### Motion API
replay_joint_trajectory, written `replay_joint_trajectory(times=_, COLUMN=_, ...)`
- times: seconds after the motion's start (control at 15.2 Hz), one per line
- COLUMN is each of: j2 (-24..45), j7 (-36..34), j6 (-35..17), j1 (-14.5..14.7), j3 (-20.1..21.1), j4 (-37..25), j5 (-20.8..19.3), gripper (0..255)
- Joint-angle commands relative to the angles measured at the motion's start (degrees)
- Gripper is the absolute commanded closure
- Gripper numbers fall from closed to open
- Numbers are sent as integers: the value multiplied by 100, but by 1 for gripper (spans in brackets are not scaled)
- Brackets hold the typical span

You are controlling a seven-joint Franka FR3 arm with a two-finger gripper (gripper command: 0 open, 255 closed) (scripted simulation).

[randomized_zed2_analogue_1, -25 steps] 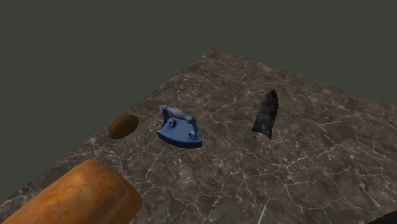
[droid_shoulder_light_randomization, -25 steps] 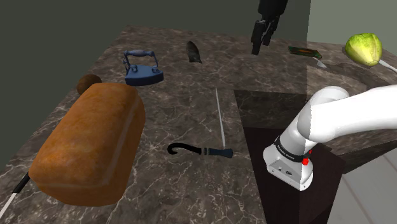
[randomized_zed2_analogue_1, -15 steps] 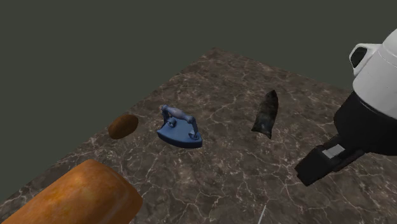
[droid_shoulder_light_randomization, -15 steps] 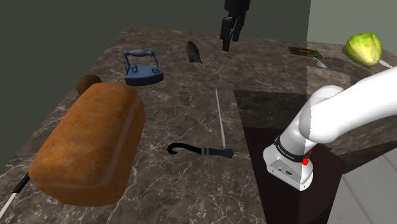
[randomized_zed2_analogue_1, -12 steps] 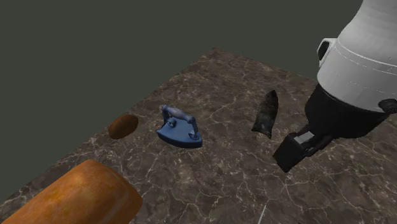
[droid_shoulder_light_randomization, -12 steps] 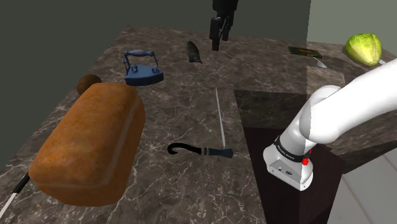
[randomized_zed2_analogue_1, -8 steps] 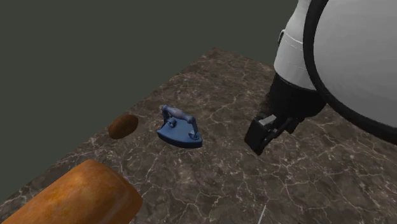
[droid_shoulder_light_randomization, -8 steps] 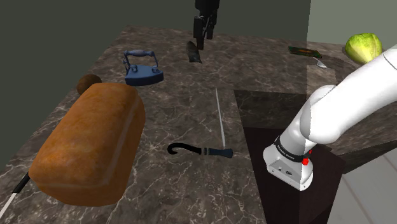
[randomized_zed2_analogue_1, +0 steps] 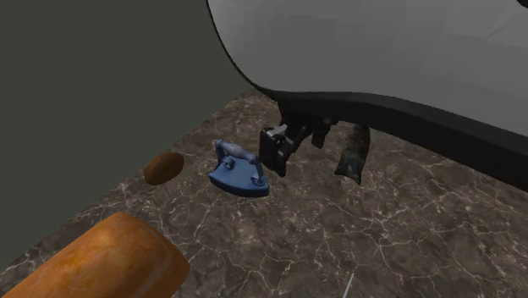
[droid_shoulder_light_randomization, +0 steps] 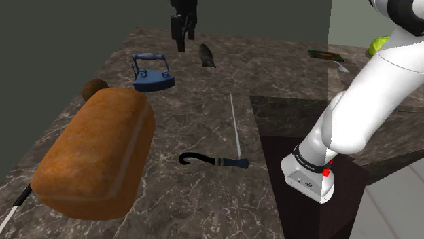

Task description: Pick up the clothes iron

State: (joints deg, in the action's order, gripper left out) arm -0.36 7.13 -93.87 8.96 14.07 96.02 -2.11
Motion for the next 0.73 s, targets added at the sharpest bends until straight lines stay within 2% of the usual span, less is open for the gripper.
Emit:
replay_joint_trajectory(times=0.0, j2=347, j7=44, j6=13, j1=80, j3=81, j4=-384, j5=-87, gripper=0)
replay_joint_trajectory(times=0.26, j2=1215, j7=53, j6=203, j1=337, j3=264, j4=-1465, j5=-344, gripper=0)
replay_joint_trajectory(times=0.59, j2=2373, j7=107, j6=637, j1=791, j3=409, j4=-3075, j5=-723, gripper=0)
replay_joint_trajectory(times=0.66, j2=2337, j7=105, j6=539, j1=776, j3=405, j4=-2943, j5=-711, gripper=0)
